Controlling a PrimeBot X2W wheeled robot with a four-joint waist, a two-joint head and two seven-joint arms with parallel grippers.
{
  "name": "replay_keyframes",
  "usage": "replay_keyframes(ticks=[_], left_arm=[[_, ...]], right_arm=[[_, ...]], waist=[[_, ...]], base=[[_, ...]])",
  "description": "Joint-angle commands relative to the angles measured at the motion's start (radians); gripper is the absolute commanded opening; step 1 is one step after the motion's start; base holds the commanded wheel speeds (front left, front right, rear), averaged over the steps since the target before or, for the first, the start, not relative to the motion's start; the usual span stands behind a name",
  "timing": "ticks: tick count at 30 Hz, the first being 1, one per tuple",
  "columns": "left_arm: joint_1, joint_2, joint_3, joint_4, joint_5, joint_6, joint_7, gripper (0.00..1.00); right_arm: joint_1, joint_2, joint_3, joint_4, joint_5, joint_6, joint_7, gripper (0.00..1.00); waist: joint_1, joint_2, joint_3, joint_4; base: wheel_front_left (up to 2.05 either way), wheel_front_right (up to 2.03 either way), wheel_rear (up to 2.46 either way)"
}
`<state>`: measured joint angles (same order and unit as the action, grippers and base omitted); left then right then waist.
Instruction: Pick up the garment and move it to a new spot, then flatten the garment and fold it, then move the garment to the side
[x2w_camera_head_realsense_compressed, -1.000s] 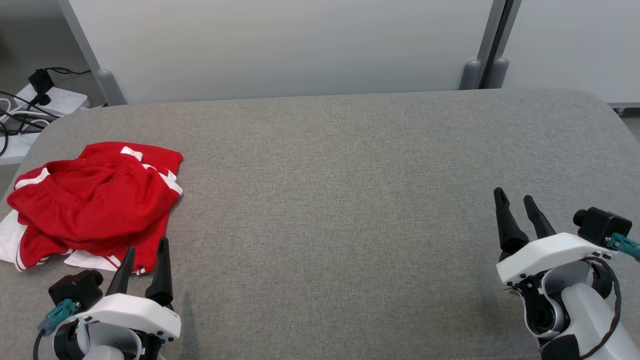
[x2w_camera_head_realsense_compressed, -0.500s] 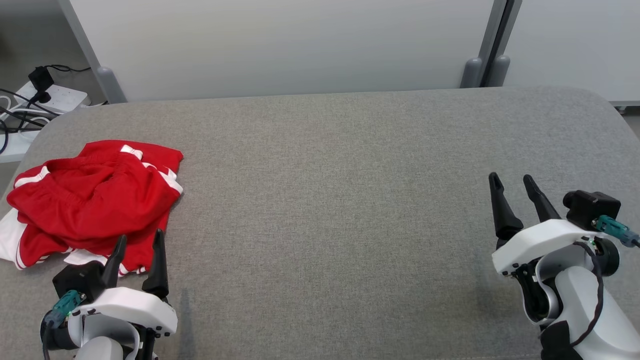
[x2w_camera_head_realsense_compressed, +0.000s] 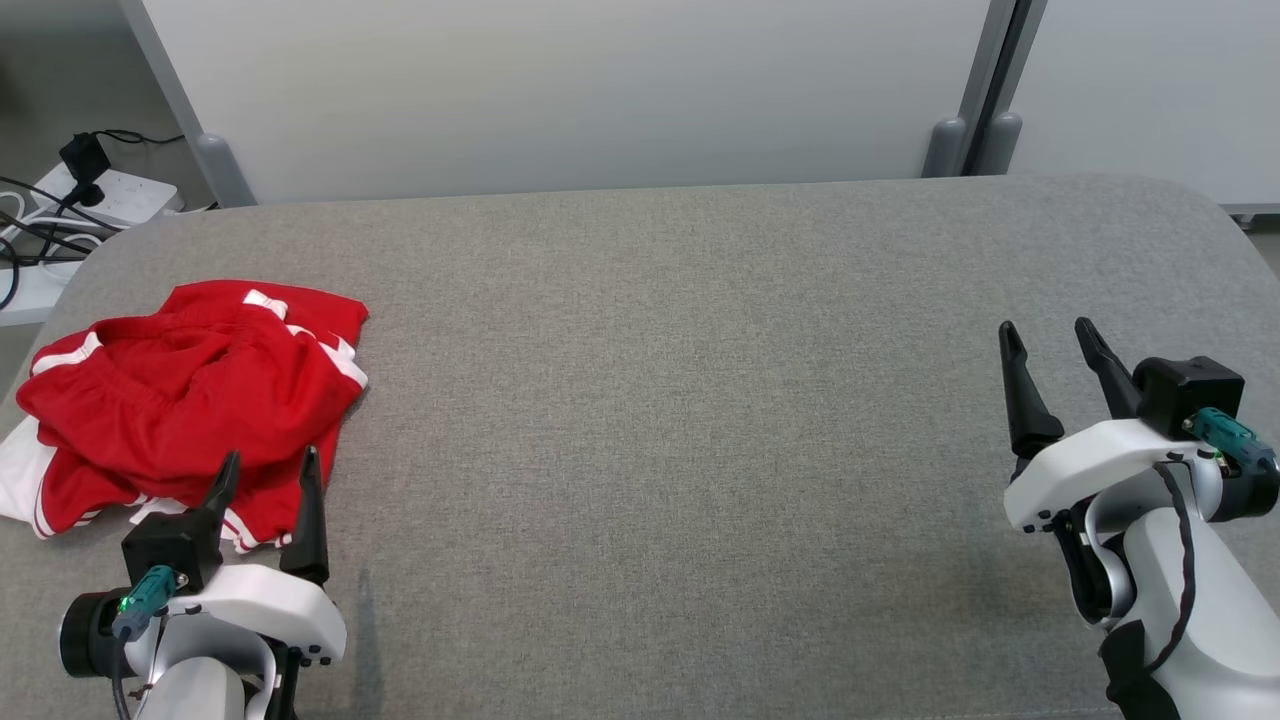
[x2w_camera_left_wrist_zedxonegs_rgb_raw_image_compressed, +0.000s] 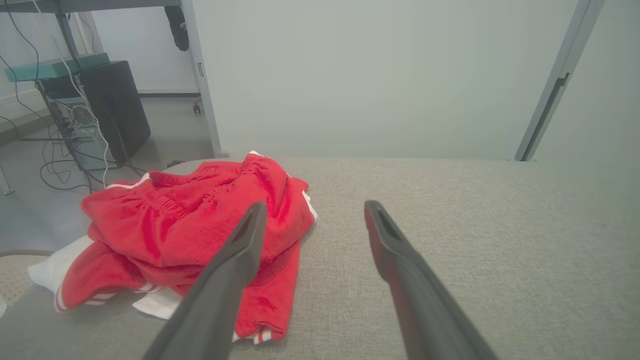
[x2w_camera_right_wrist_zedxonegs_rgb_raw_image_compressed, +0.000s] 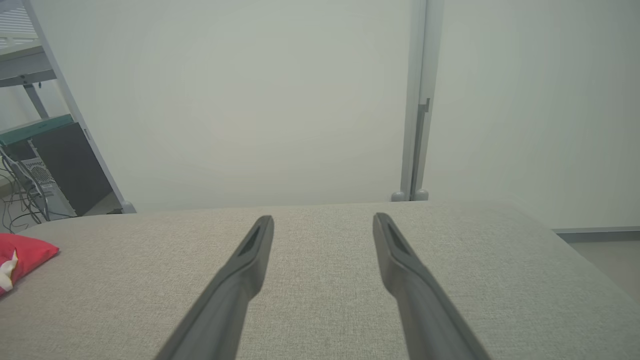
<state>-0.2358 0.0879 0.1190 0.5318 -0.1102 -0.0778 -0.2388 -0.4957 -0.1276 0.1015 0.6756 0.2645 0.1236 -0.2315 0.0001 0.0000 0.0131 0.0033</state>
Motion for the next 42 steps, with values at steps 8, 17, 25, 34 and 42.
replay_keyframes(ticks=[8, 17, 25, 34, 42], left_arm=[[-0.073, 0.029, 0.046, -0.008, 0.07, 0.013, -0.023, 1.0], [-0.072, 0.021, 0.061, -0.006, 0.066, 0.014, -0.023, 1.0], [-0.062, 0.004, 0.082, -0.008, 0.055, 0.022, -0.023, 1.0], [-0.039, -0.003, 0.112, 0.003, 0.049, 0.024, -0.023, 1.0], [-0.019, 0.0, 0.129, 0.029, 0.049, 0.009, -0.023, 1.0]], right_arm=[[-0.048, 0.004, -0.003, 0.003, -0.085, 0.007, -0.03, 1.0], [-0.048, 0.011, -0.006, -0.001, -0.092, 0.007, -0.03, 1.0], [-0.045, 0.017, 0.058, -0.008, -0.086, 0.007, -0.03, 1.0], [-0.052, 0.02, 0.115, 0.002, -0.063, 0.007, -0.03, 1.0], [-0.046, 0.021, 0.129, 0.007, -0.044, 0.007, -0.03, 1.0]], waist=[[-0.0001, 0.0, 0.001, 0.001], [-0.0001, 0.0, 0.003, 0.012], [-0.0001, 0.0, -0.003, 0.105], [-0.0001, 0.0, -0.014, 0.287], [-0.0001, 0.0, -0.014, 0.454]], base=[[0.0, 0.0, 0.0], [0.0, 0.0, 0.0], [0.0, 0.0, 0.0], [0.0, 0.0, 0.0], [0.0, 0.0, 0.0]])
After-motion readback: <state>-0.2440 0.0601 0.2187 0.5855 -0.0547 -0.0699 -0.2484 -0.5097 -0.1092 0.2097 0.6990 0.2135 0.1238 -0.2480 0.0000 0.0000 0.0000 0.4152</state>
